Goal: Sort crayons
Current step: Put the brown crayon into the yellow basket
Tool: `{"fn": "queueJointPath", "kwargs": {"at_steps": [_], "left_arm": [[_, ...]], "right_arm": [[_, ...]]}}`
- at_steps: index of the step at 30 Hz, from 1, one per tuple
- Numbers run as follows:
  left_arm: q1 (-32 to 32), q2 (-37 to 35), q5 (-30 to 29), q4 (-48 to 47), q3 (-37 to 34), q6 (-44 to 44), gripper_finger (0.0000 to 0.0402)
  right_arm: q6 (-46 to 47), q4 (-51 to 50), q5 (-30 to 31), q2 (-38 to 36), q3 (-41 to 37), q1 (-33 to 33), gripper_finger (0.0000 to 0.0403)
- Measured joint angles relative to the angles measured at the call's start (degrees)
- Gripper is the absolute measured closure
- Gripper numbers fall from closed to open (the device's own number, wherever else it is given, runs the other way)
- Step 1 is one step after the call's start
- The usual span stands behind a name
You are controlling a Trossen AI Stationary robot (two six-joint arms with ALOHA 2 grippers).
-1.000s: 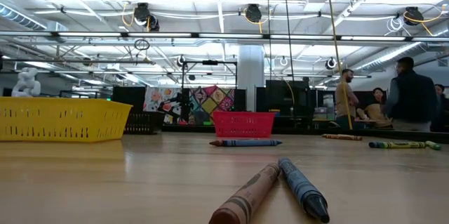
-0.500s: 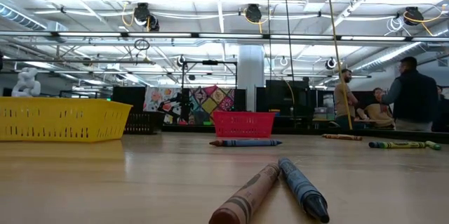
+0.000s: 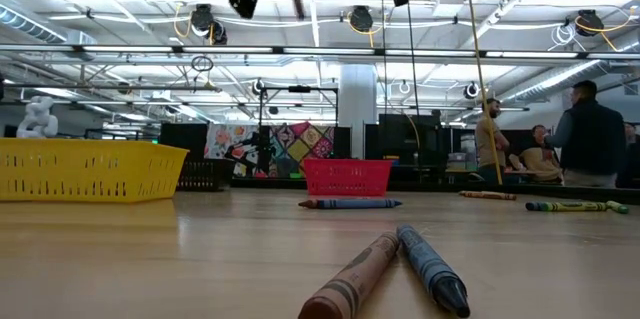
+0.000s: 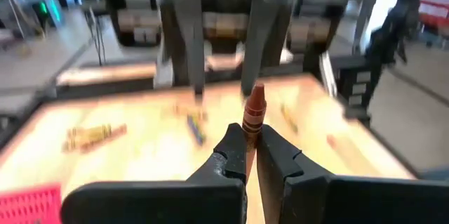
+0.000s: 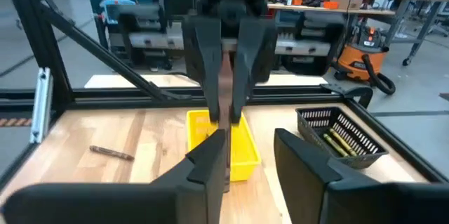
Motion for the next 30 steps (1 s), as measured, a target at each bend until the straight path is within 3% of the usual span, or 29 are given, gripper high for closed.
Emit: {"fn": "queueJointPath", "kwargs": {"at_steps": [15, 30], "left_arm": [[-0.04, -6.15, -0.09, -37.59, -0.04, -4.76, 0.0395], [-0.04, -6.15, -0.42, -61.65, -0.04, -7.58, 0.0395]], "right_arm": [[3.29, -2.90, -0.22, 0.00, 0.00, 0.02, 0.0280], [3.29, -3.34, -0.24, 0.00, 0.00, 0.02, 0.0280]]}}
